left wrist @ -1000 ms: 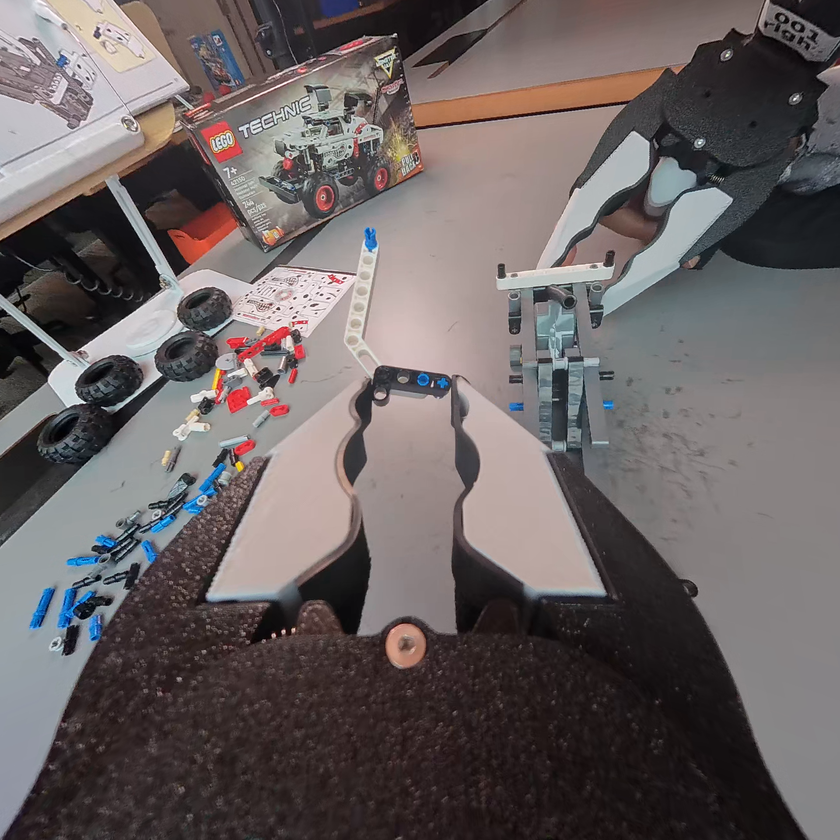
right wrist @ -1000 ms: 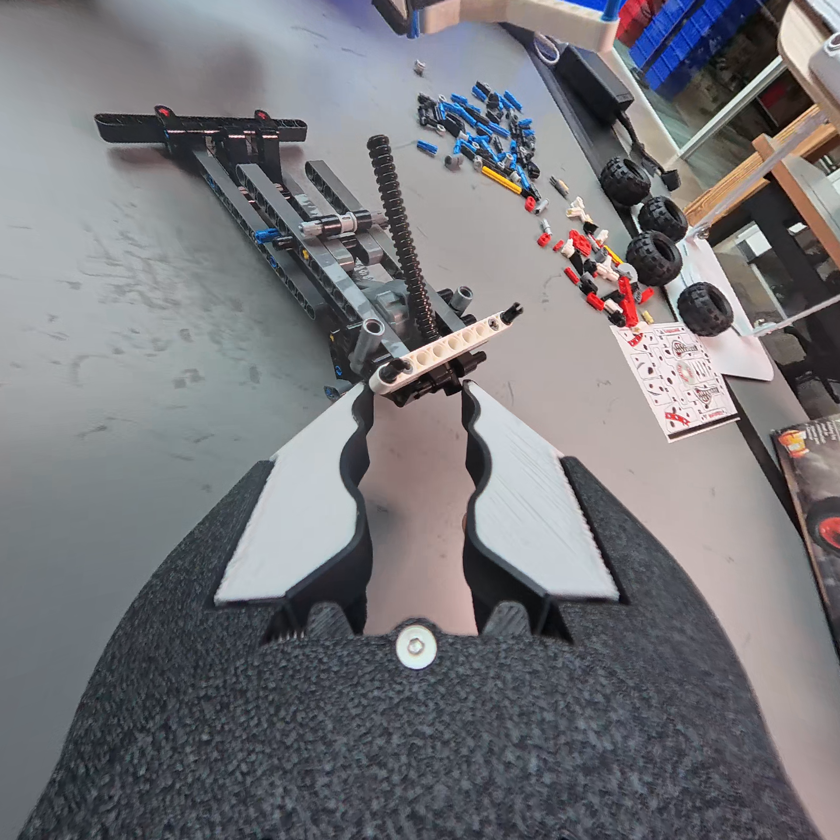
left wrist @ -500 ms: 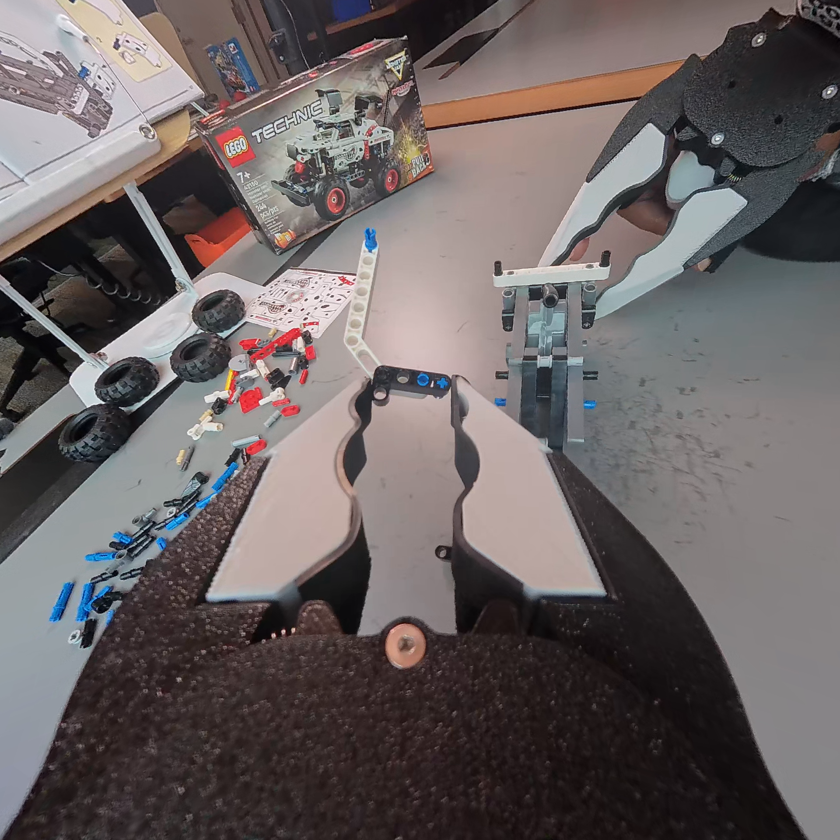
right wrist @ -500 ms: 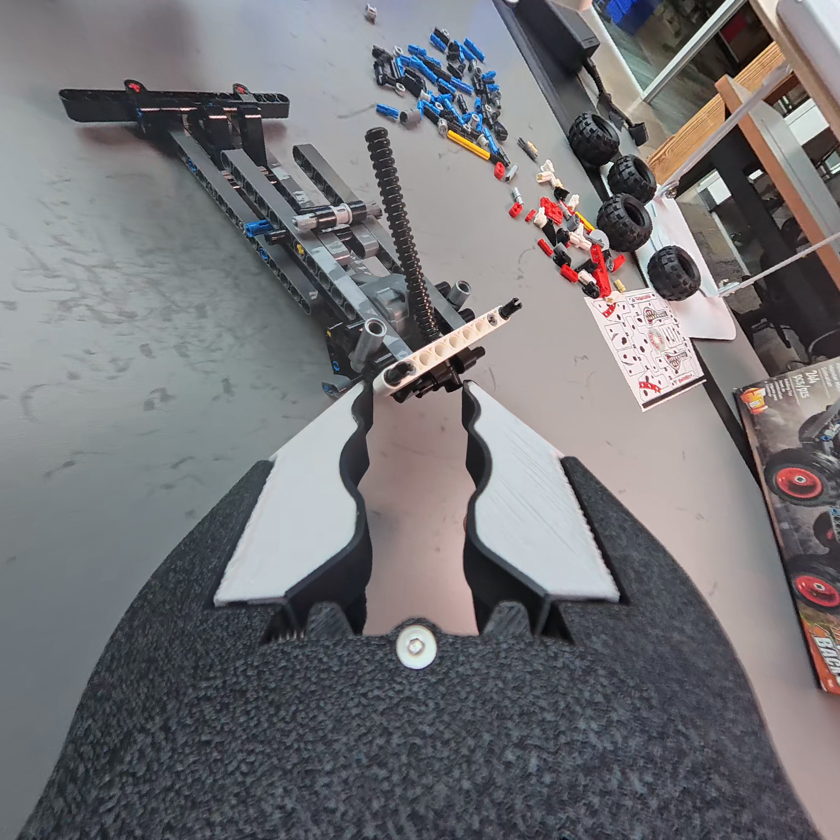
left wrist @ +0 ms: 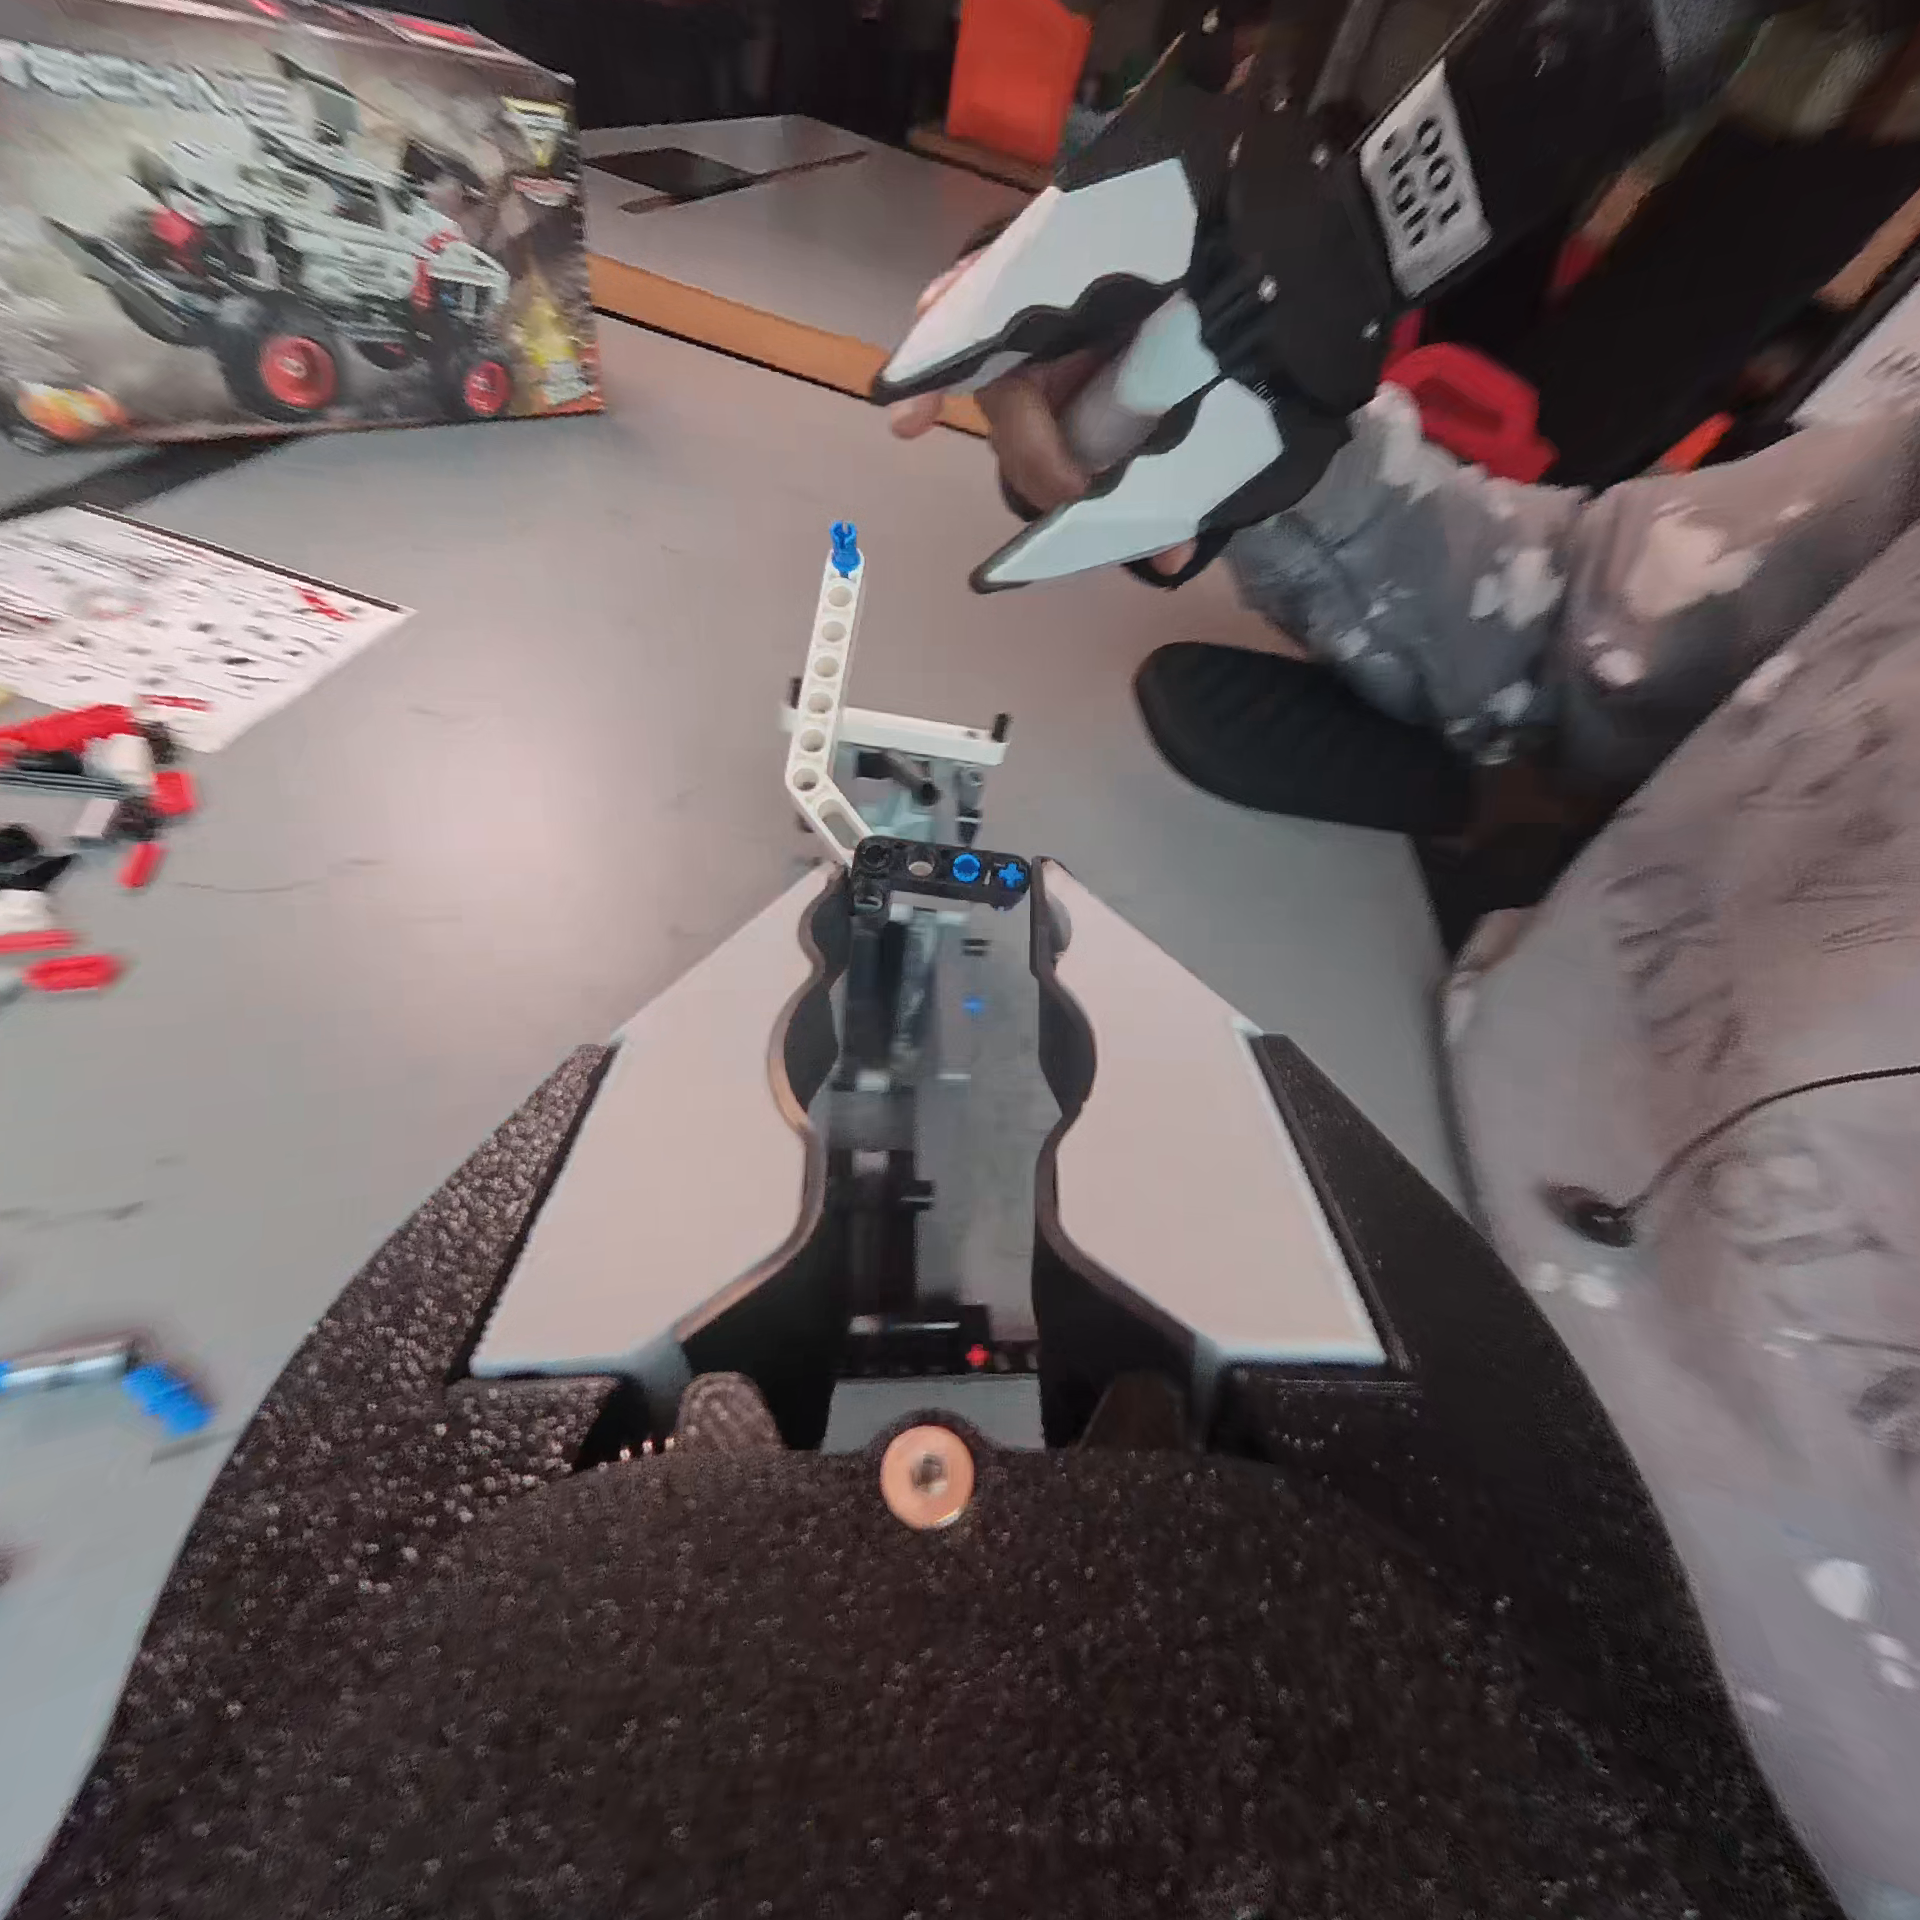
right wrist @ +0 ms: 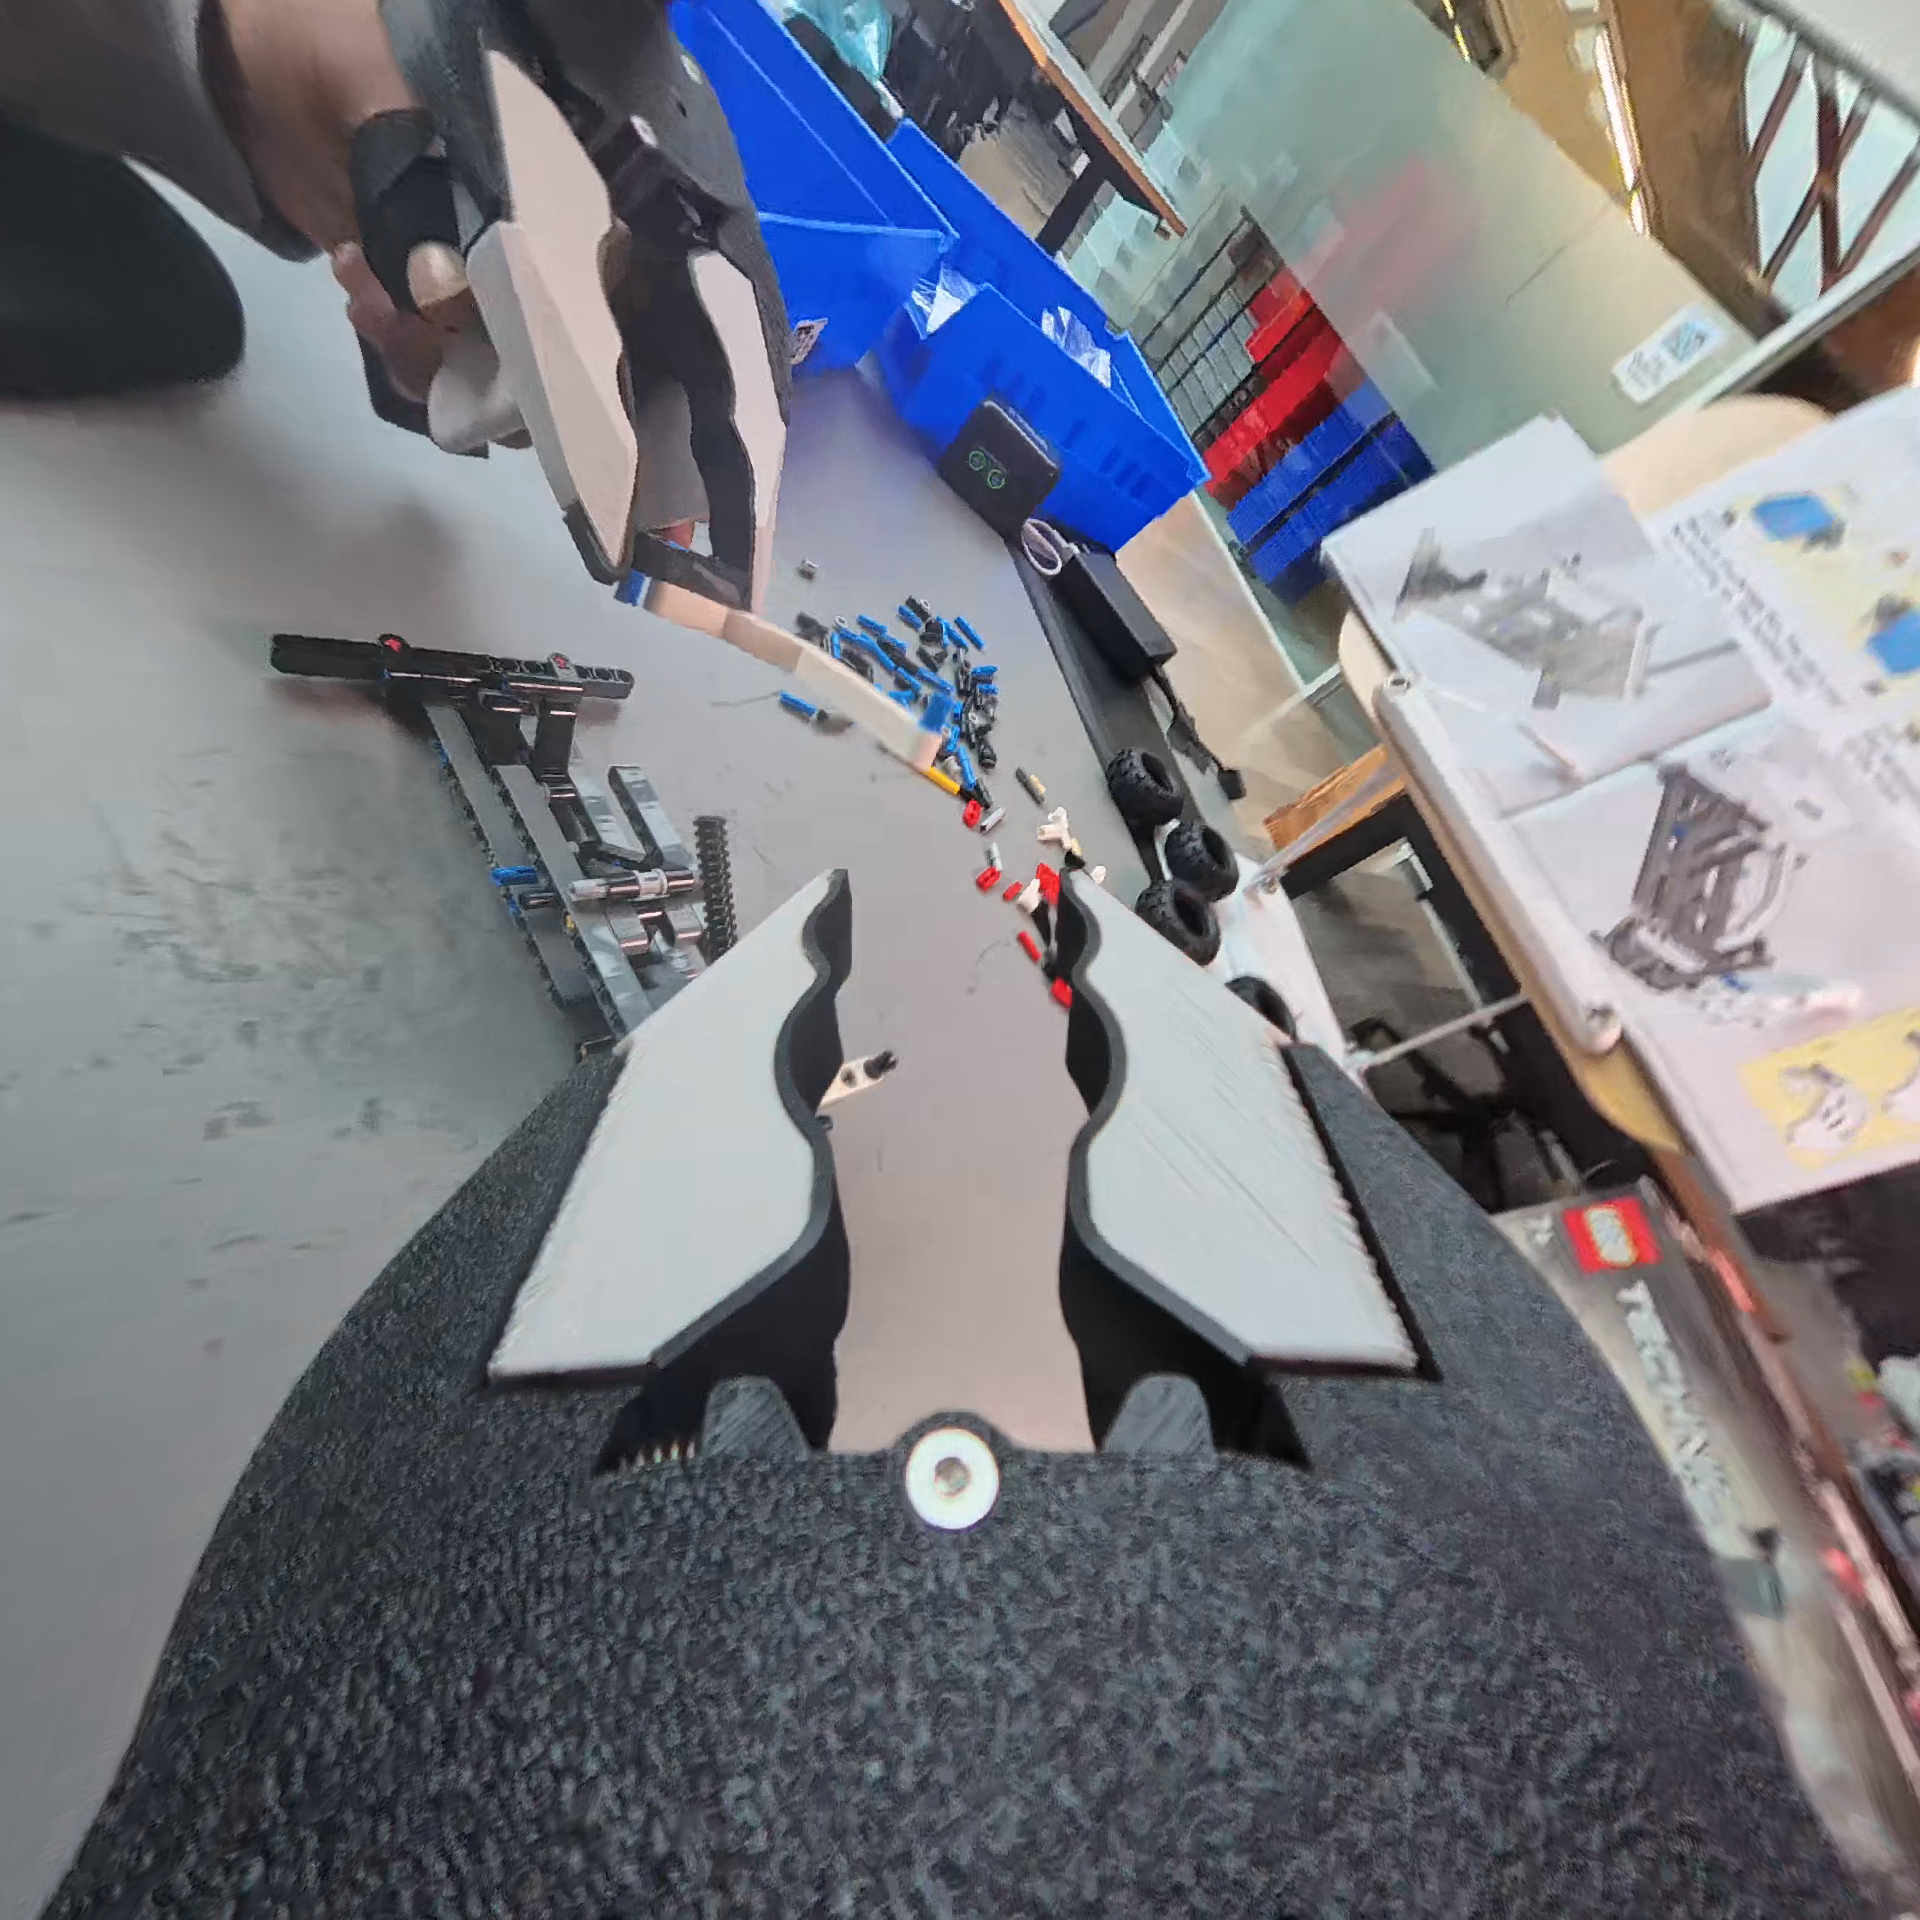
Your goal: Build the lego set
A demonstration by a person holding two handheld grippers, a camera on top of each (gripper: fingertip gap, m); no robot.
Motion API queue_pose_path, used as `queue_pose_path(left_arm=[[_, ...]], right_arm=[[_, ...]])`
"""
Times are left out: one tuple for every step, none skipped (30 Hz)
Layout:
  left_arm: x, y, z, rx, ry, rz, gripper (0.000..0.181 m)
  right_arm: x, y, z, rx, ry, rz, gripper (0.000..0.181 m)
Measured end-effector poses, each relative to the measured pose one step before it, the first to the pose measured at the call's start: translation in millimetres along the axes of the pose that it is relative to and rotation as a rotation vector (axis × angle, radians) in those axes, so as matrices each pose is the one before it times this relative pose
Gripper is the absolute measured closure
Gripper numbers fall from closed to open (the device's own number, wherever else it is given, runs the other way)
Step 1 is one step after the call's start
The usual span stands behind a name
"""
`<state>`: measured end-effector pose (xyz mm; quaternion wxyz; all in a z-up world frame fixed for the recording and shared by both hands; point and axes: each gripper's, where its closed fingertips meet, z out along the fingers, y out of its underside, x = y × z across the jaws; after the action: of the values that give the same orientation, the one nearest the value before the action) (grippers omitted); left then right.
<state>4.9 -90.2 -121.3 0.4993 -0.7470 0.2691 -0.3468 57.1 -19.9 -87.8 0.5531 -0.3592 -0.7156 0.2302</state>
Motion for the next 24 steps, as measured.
queue_pose_path(left_arm=[[7.34, -2.80, 1.12, 0.0159, 0.0663, -0.0828, 0.147], [3.39, -4.09, 0.52, 0.0269, 0.0398, -0.0770, 0.147], [3.78, -3.23, -0.21, 0.0230, 0.0411, -0.0562, 0.147], [2.10, -0.86, -0.41, 0.0070, 0.0277, -0.0434, 0.147], [-1.36, 0.70, -0.39, -0.0022, 0.0023, -0.0277, 0.147], [-2.32, 1.68, -0.47, -0.0087, -0.0074, -0.0132, 0.147], [-0.69, 2.60, -0.23, -0.0147, 0.0006, -0.0078, 0.147], [1.57, 0.92, 0.02, -0.0042, 0.0146, -0.0105, 0.147], [2.17, -0.51, 0.07, 0.0048, 0.0200, -0.0181, 0.147], [-1.57, 0.81, 0.24, -0.0029, -0.0010, -0.0258, 0.147], [-2.75, 1.76, 0.13, -0.0064, -0.0064, -0.0168, 0.147], [-1.21, -0.62, -0.68, 0.0111, 0.0035, -0.0123, 0.147], [2.00, -3.96, -1.96, 0.0281, 0.0228, -0.0103, 0.147], [5.09, -6.06, -3.09, 0.0370, 0.0364, -0.0033, 0.152], [4.71, -6.71, -3.19, 0.0357, 0.0272, 0.0045, 0.149], [1.37, -5.33, -2.81, 0.0261, 0.0006, 0.0163, 0.144], [-1.23, -2.69, -2.28, 0.0114, -0.0176, 0.0296, 0.141], [-1.96, -1.02, -1.78, 0.0038, -0.0213, 0.0356, 0.140], [-2.00, -0.84, -1.07, 0.0057, -0.0191, 0.0284, 0.141], [-1.48, -0.49, -0.47, 0.0042, -0.0120, 0.0181, 0.142], [-1.19, 0.14, 0.23, 0.0012, -0.0080, 0.0135, 0.142], [-2.02, 0.35, 0.48, 0.0014, -0.0140, 0.0138, 0.144], [-2.62, 0.96, 0.61, -0.0021, -0.0180, 0.0153, 0.144], [-2.06, 1.50, 0.74, -0.0057, -0.0145, 0.0163, 0.144]], right_arm=[[-2.40, -8.76, 5.44, 0.0129, -0.0074, -0.0698, 0.141], [-3.58, -8.69, 5.65, 0.0122, -0.0114, -0.0675, 0.139], [-4.91, -6.57, 5.97, 0.0011, -0.0177, -0.0677, 0.136], [-4.35, -4.55, 6.11, -0.0093, -0.0098, -0.0711, 0.135], [-2.91, -3.79, 5.83, -0.0117, 0.0057, -0.0774, 0.134], [-2.99, -3.02, 5.17, -0.0123, 0.0080, -0.0757, 0.134], [-3.29, -1.01, 5.06, -0.0178, 0.0036, -0.0606, 0.136], [-5.13, 1.56, 4.93, -0.0237, -0.0119, -0.0433, 0.139], [-5.62, 3.14, 4.75, -0.0236, -0.0167, -0.0293, 0.144], [-3.16, 2.05, 3.77, -0.0091, -0.0011, -0.0167, 0.151], [-1.88, 0.56, 2.10, 0.0057, 0.0033, 0.0007, 0.166], [-2.41, 1.37, 1.45, 0.0018, -0.0069, 0.0247, 0.167], [-0.81, 1.90, 1.07, 0.0011, -0.0036, 0.0478, 0.169], [-1.24, 0.67, 0.20, 0.0148, -0.0127, 0.0651, 0.174], [0.82, 0.45, 0.07, 0.0233, -0.0075, 0.0883, 0.174], [1.45, 0.13, -0.15, 0.0342, -0.0152, 0.1111, 0.174], [1.35, 0.18, -0.18, 0.0373, -0.0286, 0.1311, 0.174], [2.28, -0.87, -0.72, 0.0410, -0.0293, 0.1359, 0.174], [2.80, -3.47, -1.46, 0.0486, -0.0263, 0.1275, 0.174], [2.70, -5.38, -1.86, 0.0512, -0.0254, 0.1199, 0.174], [3.21, -6.08, -1.98, 0.0462, -0.0191, 0.1159, 0.174], [0.35, -6.01, -1.85, 0.0412, -0.0350, 0.1080, 0.174], [-3.80, -5.46, -1.81, 0.0364, -0.0574, 0.1038, 0.174], [-2.93, -4.28, -1.59, 0.0309, -0.0475, 0.0939, 0.174]])
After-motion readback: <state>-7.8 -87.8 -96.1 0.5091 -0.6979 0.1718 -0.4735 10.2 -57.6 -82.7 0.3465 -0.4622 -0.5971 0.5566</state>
